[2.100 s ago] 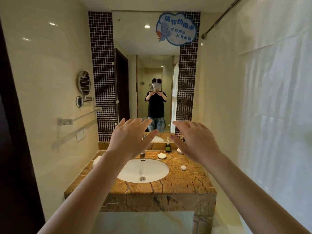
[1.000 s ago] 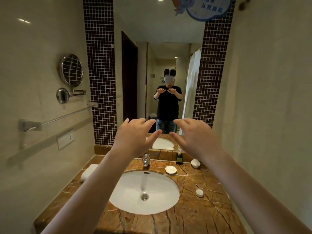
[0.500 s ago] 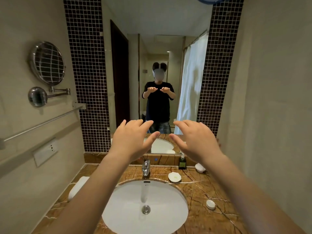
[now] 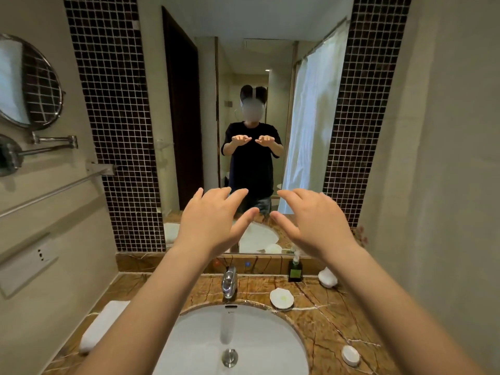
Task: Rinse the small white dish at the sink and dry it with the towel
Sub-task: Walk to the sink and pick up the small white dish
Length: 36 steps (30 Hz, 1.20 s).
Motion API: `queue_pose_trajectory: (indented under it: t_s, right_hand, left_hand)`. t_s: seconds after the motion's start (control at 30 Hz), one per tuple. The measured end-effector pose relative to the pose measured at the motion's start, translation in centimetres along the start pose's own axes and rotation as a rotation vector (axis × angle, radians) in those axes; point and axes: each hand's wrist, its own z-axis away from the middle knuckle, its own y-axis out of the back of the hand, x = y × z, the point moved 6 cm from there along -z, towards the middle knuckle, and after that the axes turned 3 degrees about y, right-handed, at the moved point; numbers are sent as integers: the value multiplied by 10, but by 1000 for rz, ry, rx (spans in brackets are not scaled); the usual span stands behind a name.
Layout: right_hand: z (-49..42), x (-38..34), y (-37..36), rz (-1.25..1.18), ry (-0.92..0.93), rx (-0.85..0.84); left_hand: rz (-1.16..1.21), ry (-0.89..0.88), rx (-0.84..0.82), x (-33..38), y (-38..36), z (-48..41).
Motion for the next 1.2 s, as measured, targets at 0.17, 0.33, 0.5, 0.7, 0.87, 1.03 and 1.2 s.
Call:
queue_pose_trajectory:
  t_s: [0.17, 0.33, 0.5, 0.7, 0.87, 1.03, 1.2]
  right_hand:
    - [-35, 26, -20, -19, 5, 7]
    - [-61, 48, -44, -51, 17, -7]
    - [-76, 66, -66, -49, 11, -43]
    - [-89, 77, -92, -40, -45, -68]
    - [-96, 79, -115, -23, -89, -108]
    - [-90, 82, -138, 23, -143, -133]
    - [-71, 94, -166, 17, -210, -176]
  left_hand:
    - [-1, 9, 18, 0, -20, -38]
    - [-6, 30, 30, -1, -43, -67]
    - [-18, 32, 1, -2, -68, -89]
    - [2, 5, -27, -8, -97, -107]
    - [46, -26, -60, -19, -122, -118]
    - [104, -70, -87, -29, -148, -127]
    - [117, -85, -140, -29, -181, -123]
